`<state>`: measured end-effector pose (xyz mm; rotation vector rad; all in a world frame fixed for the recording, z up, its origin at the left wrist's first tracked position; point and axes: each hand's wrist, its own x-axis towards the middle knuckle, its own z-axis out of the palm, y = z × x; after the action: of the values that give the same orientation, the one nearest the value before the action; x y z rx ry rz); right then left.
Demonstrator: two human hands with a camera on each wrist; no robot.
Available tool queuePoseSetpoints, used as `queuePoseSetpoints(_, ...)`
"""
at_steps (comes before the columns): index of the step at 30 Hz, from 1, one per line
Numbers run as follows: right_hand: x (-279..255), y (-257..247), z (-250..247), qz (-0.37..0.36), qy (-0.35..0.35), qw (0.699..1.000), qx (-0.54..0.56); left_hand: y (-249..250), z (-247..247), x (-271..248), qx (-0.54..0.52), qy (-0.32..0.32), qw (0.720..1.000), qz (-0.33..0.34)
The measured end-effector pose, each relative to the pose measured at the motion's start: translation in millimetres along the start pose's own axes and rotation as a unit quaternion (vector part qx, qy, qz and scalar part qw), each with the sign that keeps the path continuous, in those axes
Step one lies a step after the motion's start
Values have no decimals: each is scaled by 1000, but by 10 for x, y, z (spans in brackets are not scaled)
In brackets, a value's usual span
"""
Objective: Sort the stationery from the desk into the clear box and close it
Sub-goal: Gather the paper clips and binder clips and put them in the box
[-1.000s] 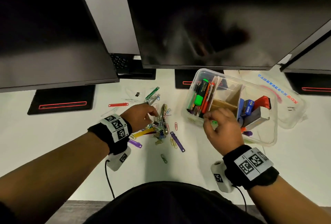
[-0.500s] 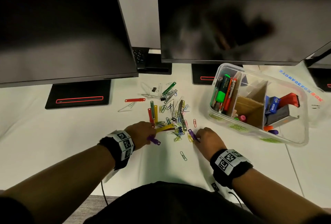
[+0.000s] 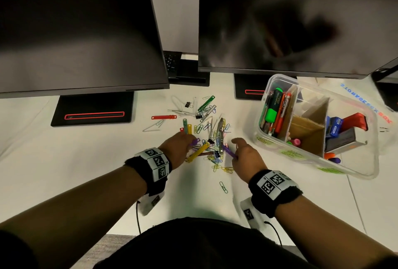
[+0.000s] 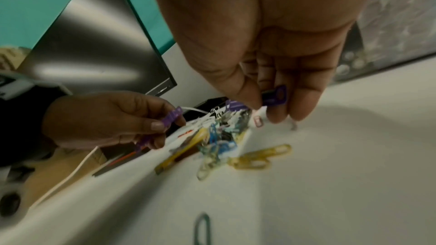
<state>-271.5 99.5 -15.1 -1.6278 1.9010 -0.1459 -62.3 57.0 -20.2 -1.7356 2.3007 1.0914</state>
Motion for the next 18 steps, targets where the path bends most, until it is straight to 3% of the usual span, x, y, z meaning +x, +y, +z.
queuePoseSetpoints(5, 234, -192, -38, 22, 30, 999, 33, 121, 83, 156, -14, 4, 1000, -19)
queuePoseSetpoints(11, 440, -255, 28, 70, 2, 997, 25, 200, 142, 199, 119, -59, 991, 11)
queuePoseSetpoints(15, 500, -234, 93, 66, -37, 997, -22, 151, 63, 238, 94, -65, 993, 6)
queuePoseSetpoints(18, 521, -259, 60, 69, -19, 997, 11, 96, -25, 225, 60, -49, 997, 15)
